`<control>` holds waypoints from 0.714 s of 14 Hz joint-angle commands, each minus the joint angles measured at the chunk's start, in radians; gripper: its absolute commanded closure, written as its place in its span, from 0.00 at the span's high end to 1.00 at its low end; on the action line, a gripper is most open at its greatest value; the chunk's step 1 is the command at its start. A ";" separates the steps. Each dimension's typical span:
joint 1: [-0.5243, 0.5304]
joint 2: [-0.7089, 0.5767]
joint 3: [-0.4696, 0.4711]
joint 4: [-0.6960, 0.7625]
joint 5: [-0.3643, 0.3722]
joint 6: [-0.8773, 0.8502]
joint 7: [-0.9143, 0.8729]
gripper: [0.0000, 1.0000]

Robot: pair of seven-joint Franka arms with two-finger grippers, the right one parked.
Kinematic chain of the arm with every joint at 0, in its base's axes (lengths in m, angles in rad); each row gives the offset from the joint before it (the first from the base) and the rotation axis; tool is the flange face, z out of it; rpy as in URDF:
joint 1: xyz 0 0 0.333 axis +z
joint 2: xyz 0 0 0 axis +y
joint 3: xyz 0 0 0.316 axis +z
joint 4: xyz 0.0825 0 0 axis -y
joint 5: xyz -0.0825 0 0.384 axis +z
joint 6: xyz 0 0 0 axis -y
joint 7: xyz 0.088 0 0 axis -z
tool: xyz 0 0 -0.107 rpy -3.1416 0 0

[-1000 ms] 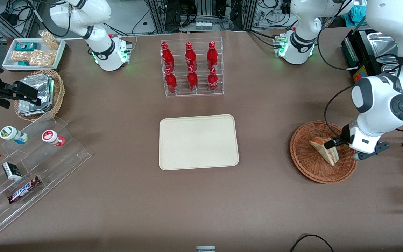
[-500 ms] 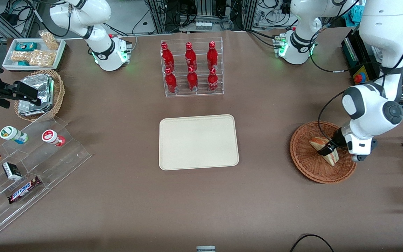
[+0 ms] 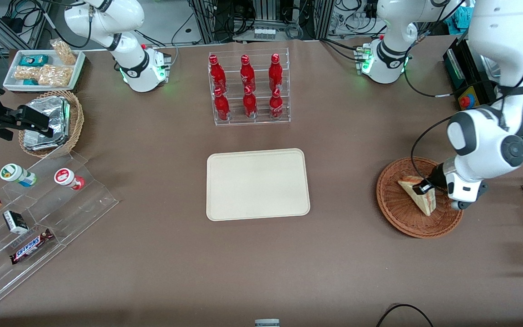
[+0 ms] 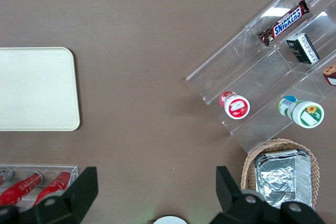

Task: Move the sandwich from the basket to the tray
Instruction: 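Lift the sandwich and carry it over the cream tray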

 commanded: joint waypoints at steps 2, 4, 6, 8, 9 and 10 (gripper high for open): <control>-0.135 0.000 -0.004 0.182 0.109 -0.212 0.027 0.03; -0.247 0.026 -0.004 0.222 0.160 -0.212 0.059 0.03; -0.362 0.064 -0.004 0.254 0.151 -0.203 0.009 0.03; -0.470 0.153 -0.004 0.336 0.149 -0.196 -0.127 0.03; -0.517 0.194 -0.004 0.381 0.148 -0.195 -0.190 0.03; -0.566 0.240 -0.004 0.429 0.140 -0.190 -0.267 0.03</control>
